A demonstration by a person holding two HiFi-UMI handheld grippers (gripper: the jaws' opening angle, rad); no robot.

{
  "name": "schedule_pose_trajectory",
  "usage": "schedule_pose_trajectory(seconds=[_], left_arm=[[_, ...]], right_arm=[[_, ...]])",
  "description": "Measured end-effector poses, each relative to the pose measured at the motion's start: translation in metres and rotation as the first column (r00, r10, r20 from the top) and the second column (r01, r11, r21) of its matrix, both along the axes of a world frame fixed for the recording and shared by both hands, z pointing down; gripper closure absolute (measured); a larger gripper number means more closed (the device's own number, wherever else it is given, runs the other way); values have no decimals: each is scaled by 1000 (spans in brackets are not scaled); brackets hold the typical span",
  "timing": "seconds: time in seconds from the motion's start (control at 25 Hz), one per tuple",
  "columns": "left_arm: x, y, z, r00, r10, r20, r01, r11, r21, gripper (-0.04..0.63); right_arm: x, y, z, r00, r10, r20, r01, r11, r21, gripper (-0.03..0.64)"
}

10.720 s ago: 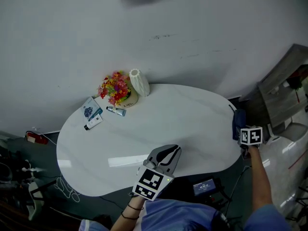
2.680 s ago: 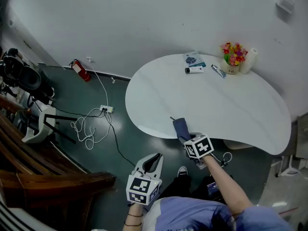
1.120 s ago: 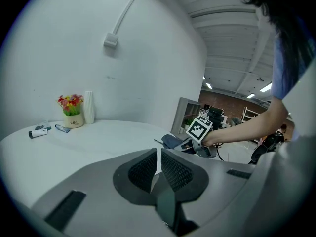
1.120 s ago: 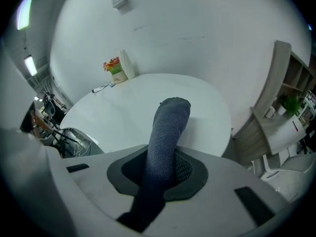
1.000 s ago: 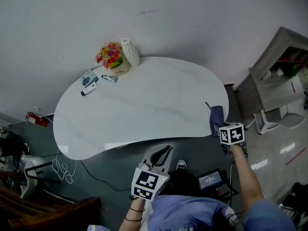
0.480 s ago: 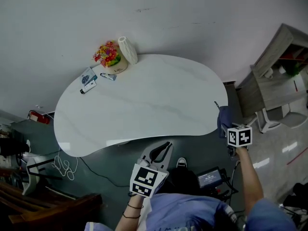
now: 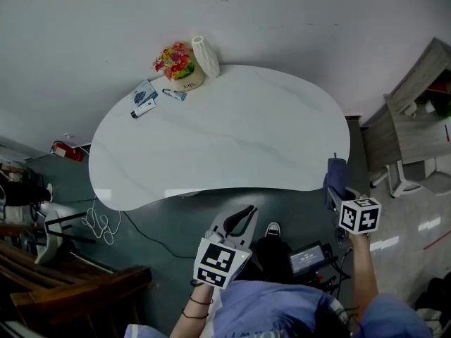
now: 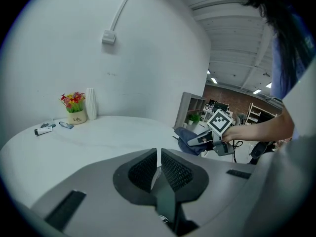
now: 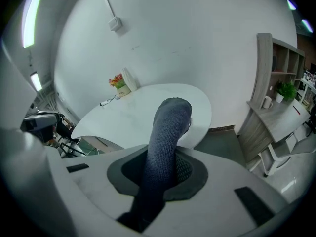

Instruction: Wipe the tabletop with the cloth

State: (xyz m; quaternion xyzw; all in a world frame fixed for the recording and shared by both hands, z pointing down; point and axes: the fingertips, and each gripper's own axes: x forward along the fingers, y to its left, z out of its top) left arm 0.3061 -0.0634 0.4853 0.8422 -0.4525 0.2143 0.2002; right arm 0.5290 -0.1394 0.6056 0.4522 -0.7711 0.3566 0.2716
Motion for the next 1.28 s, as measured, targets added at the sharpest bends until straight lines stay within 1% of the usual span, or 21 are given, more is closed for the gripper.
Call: schedule_pose_trajectory(seconds=[0.16,0.36,0.52,0.72,0.88,1.04,1.16,1.28], left_arm=[[-7,11,-1,1000,-15,0,15,1000,-7,575],[-14,21,-2,1000,-5,-7,5,1000,-6,575],[-21,35,-11,1000,-2,-28,2,1000,14,575],[-39,65,-20,1000,-1,-27,3,999,42,575],[-69,106,-20,999,-26,-26,27,999,46,575],[-110,149,-21,997,-79,-18,80,995,53,575],[-137,178,-24,992,-124,-28,126,990,66,575],[-153,206,-27,988,-148,-42,151,985,81,575]], right_arm=[[-26,15,-13,999,-33,36,33,999,13,546],[-61,28,-30,994,-75,81,71,997,43,546],[-82,46,-40,992,-88,93,83,995,57,546],[-109,80,-55,989,-105,105,97,992,79,546],[-133,119,-63,988,-117,99,108,990,93,546],[-157,159,-70,987,-122,104,111,988,107,546],[-172,189,-76,987,-130,96,118,985,123,546],[-183,220,-82,987,-136,88,123,983,136,546]])
